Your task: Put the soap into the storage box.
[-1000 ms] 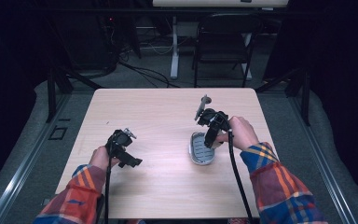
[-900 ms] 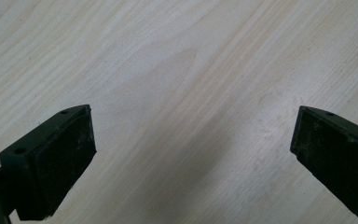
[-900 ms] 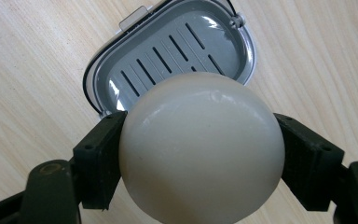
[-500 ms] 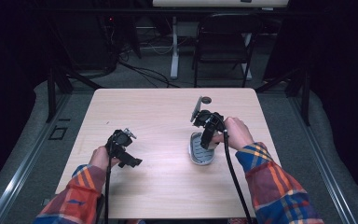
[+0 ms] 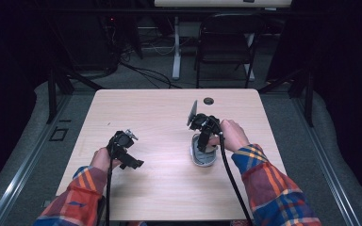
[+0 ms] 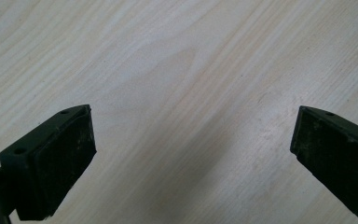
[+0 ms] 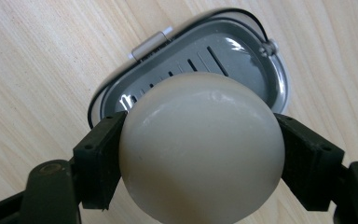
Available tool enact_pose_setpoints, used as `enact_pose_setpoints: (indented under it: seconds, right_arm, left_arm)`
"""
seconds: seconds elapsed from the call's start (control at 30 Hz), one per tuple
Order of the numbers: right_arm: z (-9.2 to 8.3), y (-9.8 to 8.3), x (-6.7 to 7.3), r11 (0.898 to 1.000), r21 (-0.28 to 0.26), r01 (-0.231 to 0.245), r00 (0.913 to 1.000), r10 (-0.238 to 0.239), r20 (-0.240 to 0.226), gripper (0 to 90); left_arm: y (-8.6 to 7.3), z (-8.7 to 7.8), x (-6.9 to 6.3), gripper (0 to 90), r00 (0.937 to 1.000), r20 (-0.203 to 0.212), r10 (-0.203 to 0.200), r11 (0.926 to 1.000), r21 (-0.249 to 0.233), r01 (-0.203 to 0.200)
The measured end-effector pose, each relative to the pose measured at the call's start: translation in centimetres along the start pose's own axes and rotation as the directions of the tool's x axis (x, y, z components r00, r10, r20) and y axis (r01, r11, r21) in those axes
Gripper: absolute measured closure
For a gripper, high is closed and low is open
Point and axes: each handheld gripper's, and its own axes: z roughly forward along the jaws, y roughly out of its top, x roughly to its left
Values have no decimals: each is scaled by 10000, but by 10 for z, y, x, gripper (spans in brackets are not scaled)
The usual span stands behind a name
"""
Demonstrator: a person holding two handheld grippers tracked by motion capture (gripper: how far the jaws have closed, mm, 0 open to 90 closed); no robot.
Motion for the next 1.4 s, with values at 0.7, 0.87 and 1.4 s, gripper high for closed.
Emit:
enact_pose_setpoints:
  seconds: [0.7, 0.87, 1.4]
  right_arm:
    - [22, 8, 1, 9995, 317, 47, 10000, -46, -46, 235]
    - [25, 7, 1, 9995, 303, -14, 10000, 15, -41, 234]
    - [35, 6, -1, 9987, 343, -375, 9992, 379, -117, 233]
  left_arm:
    - [0, 0, 0, 0, 10000, 24, 22, 10000, 3, -22]
    - [0, 0, 0, 0, 10000, 23, -4, 10000, 17, 4]
    - [0, 0, 0, 0, 10000, -2, 34, 10000, 31, -34]
